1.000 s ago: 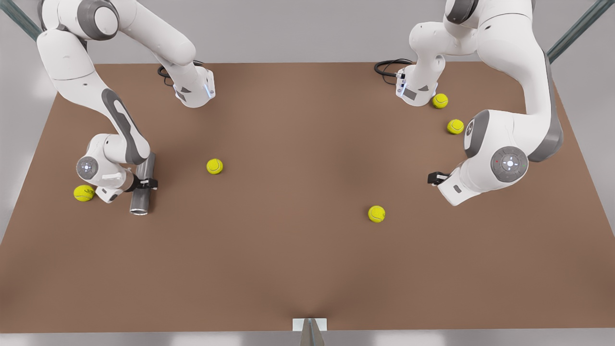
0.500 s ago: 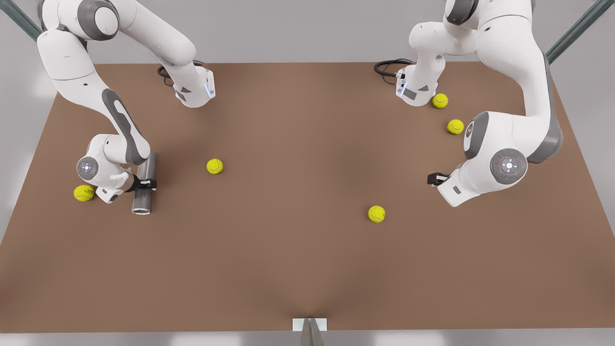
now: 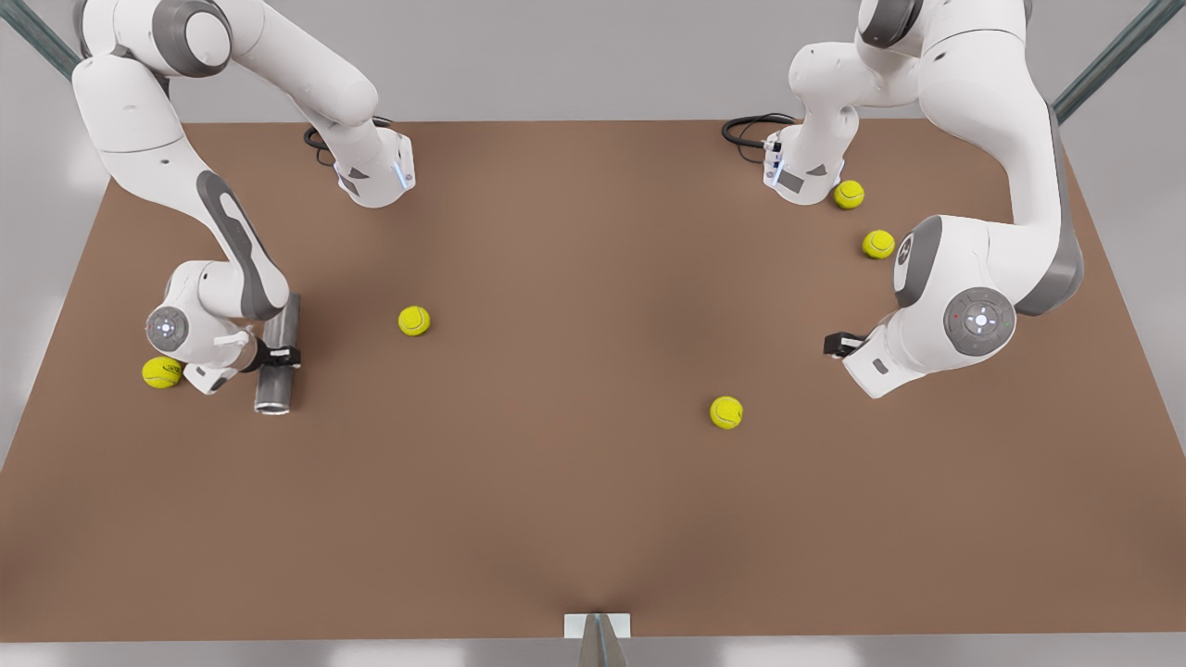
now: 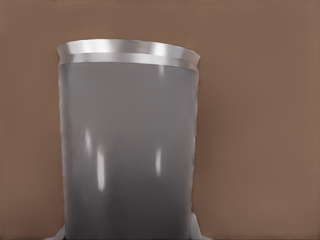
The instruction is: Put the tennis tube upright
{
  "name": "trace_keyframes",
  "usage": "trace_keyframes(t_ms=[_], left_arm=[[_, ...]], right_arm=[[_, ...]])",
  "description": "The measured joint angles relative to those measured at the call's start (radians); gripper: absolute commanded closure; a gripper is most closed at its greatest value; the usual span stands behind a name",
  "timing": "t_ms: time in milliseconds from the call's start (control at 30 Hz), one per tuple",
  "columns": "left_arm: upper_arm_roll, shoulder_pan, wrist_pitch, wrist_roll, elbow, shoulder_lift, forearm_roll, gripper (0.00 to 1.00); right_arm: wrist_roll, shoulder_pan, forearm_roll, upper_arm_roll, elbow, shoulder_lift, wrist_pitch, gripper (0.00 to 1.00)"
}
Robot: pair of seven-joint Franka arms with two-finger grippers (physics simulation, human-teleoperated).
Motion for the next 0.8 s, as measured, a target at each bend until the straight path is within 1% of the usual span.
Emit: trace_keyframes(t_ms=[67,233,333,433,533,733,800], left_arm=[[0.000,0.000,0.000,0.000,0.000,0.000,0.000,0.00],[0.000,-0.001,0.000,0.000,0.000,0.000,0.000,0.00],[0.000,-0.001,0.000,0.000,0.000,0.000,0.000,0.00],[-0.001,-0.002,-0.005,-0.001,0.001,0.000,0.000,0.00],[-0.001,-0.002,-0.005,0.000,0.000,0.000,0.000,0.00],[-0.001,-0.002,-0.005,0.000,0.000,0.000,0.000,0.00],[0.001,-0.003,-0.005,0.000,0.002,0.000,0.000,0.00]], right_arm=[[0.000,-0.004,0.000,0.022,0.002,-0.003,-0.002,0.27],[0.002,-0.003,0.000,0.035,0.034,-0.003,-0.058,0.27],[0.002,-0.002,0.000,0.039,0.038,-0.005,-0.059,0.27],[0.003,-0.003,0.000,0.060,0.058,-0.005,-0.089,0.27],[0.004,-0.003,-0.001,0.087,0.082,-0.006,-0.106,0.26],[0.001,0.011,-0.001,0.177,0.133,-0.003,-0.126,0.26],[0.002,0.088,-0.001,0.183,0.235,-0.001,-0.230,0.25]])
